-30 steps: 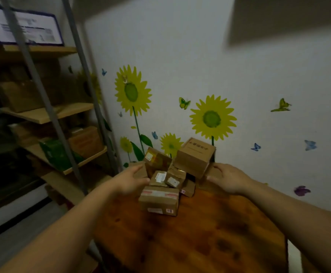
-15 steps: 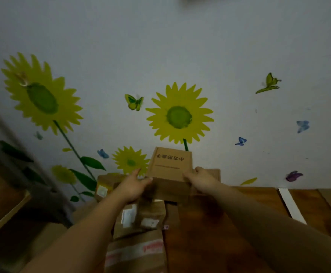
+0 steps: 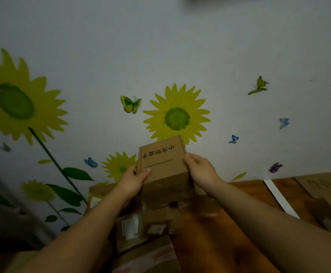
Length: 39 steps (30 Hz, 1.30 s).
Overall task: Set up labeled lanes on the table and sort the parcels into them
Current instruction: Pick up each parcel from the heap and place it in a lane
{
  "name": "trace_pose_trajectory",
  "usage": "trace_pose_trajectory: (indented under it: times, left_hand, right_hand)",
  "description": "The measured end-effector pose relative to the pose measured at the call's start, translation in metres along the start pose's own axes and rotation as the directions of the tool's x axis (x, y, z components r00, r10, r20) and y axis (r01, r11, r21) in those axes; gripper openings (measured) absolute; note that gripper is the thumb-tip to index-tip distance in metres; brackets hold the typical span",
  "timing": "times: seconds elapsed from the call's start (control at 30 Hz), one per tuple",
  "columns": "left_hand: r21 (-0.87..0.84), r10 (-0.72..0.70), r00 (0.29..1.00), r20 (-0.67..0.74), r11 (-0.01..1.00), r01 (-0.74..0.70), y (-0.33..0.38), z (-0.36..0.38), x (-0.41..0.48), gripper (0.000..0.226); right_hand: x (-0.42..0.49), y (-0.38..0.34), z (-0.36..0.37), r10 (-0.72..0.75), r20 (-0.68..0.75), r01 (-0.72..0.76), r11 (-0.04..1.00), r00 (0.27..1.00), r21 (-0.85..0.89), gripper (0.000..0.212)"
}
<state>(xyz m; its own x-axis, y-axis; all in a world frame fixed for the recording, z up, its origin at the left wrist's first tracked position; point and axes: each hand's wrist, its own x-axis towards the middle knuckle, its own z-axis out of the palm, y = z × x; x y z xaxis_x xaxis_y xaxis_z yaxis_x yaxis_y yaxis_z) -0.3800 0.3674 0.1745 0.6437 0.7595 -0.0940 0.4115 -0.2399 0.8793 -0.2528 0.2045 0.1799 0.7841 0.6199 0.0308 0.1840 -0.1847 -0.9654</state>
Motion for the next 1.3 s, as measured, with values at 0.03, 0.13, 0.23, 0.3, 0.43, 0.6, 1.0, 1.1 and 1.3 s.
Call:
trace_pose_trajectory:
  times: [0.03, 0.13, 0.23, 0.3, 0.43, 0.6, 1.0, 1.1, 1.3]
  left_hand:
    - [-0.006, 0.041, 0.999, -0.006, 0.999, -0.041, 0.004, -0.009, -0.01, 0.046]
    - [-0.073, 0.133, 0.991, 0.004, 0.988, -0.133, 0.011, -0.036, -0.044, 0.046]
    - [-0.104, 0.217, 0.976, 0.0, 0.971, -0.215, 0.011, -0.06, -0.078, 0.048]
    - [-0.124, 0.283, 0.959, 0.009, 0.952, -0.28, 0.009, -0.073, -0.098, 0.049]
    - [-0.046, 0.344, 0.938, 0.03, 0.938, -0.343, 0.008, -0.089, -0.13, 0.044]
    - [-0.029, 0.319, 0.932, 0.173, 0.947, -0.319, 0.029, -0.089, -0.176, 0.06]
    - [-0.526, 0.446, 0.877, 0.181, 0.797, -0.297, 0.072, -0.079, -0.228, 0.039]
    - [-0.578, 0.479, 0.869, 0.122, 0.746, -0.33, 0.08, -0.059, -0.238, 0.039]
    - [-0.558, 0.463, 0.885, 0.053, 0.749, -0.359, 0.092, -0.023, -0.247, 0.034]
  right_hand:
    - [-0.011, -0.008, 0.002, -0.009, -0.037, 0.011, 0.999, 0.999, 0.049, 0.037]
    - [-0.049, -0.03, 0.007, 0.049, -0.021, -0.042, 0.967, 0.999, 0.251, 0.033]
    - [-0.087, -0.044, 0.013, 0.18, 0.069, -0.192, 0.955, 0.981, 0.228, 0.057]
    - [-0.11, -0.049, 0.019, 0.266, 0.098, -0.28, 0.944, 0.959, 0.176, 0.076]
    - [-0.153, -0.057, 0.026, 0.196, 0.047, -0.201, 0.968, 0.98, 0.148, 0.075]
    - [-0.184, -0.078, 0.025, 0.03, -0.044, -0.02, 0.975, 0.999, 0.221, 0.059]
    - [-0.233, -0.111, -0.019, -0.371, -0.18, 0.378, 0.926, 0.911, 0.007, 0.053]
    - [-0.241, -0.109, -0.038, -0.395, -0.19, 0.395, 0.918, 0.899, -0.036, 0.051]
    - [-0.243, -0.119, -0.083, -0.376, -0.219, 0.382, 0.924, 0.901, -0.013, 0.06]
